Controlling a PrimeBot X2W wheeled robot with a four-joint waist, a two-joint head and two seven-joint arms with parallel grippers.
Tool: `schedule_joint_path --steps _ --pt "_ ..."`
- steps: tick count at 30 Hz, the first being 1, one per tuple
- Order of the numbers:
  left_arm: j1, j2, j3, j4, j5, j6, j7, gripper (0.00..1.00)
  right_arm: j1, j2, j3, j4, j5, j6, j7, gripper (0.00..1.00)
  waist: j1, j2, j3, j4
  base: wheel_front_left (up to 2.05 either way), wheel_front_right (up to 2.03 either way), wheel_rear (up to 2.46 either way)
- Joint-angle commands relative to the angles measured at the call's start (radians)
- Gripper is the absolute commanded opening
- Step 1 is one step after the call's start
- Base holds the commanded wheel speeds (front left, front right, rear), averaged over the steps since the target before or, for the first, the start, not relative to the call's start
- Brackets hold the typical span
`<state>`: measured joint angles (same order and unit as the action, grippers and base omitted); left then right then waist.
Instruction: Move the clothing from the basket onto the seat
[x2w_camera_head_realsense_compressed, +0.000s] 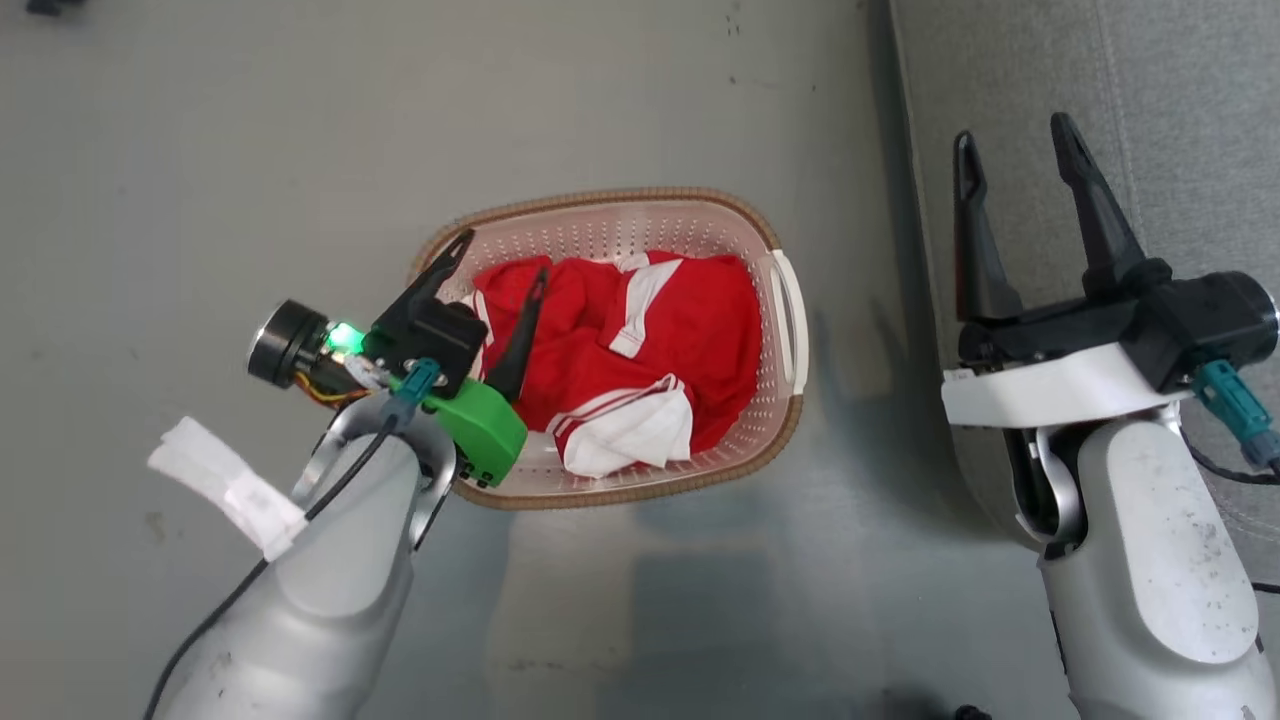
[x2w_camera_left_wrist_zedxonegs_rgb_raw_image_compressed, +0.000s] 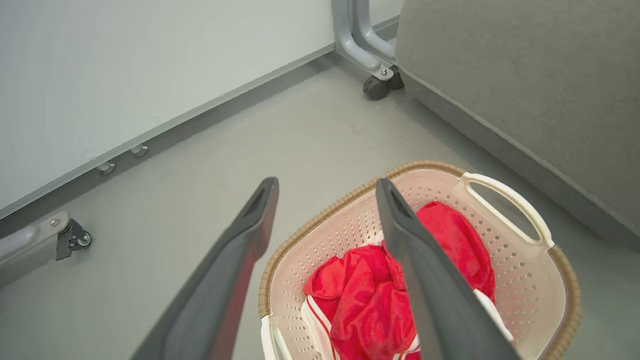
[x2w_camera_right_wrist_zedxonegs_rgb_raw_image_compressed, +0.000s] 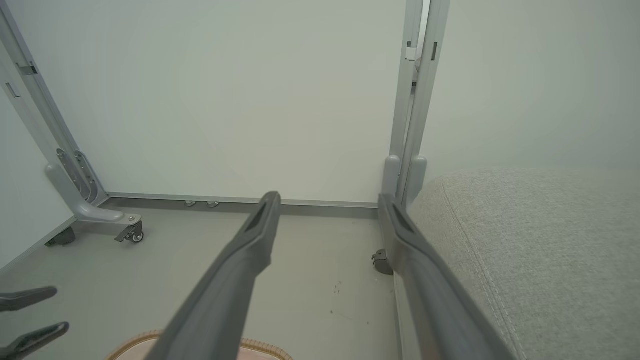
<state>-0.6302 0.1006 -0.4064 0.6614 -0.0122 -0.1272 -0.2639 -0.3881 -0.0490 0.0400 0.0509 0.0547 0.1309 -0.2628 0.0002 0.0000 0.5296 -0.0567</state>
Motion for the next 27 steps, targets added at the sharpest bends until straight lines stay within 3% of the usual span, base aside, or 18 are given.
schedule_joint_path --steps 1,11,20,27 --pt "-0.049 0.023 -0.041 0.027 0.006 -0.003 -0.001 1.0 -0.029 -0.003 0.003 -0.014 -0.001 0.0 -0.003 1.0 -0.0002 0.0 0.171 -0.052 0.0 0.0 0.0" --pt "-0.324 0.14 -0.438 0.258 -0.039 -0.004 -0.001 1.0 -0.103 -0.002 0.007 -0.092 0.035 0.0 -0.003 1.0 -0.0002 0.0 0.343 -0.138 0.0 0.0 0.0" --pt "-0.489 0.139 -0.743 0.403 -0.147 -0.004 0.012 1.0 -0.125 -0.002 -0.009 -0.12 0.057 0.0 -0.003 1.0 -0.0002 0.0 0.436 -0.164 0.0 0.0 0.0" --pt "-0.555 0.123 -0.851 0.441 -0.238 -0.003 0.044 1.0 -0.136 -0.002 -0.007 -0.125 0.067 0.0 -0.003 1.0 -0.0002 0.0 0.475 -0.161 0.0 0.0 0.0"
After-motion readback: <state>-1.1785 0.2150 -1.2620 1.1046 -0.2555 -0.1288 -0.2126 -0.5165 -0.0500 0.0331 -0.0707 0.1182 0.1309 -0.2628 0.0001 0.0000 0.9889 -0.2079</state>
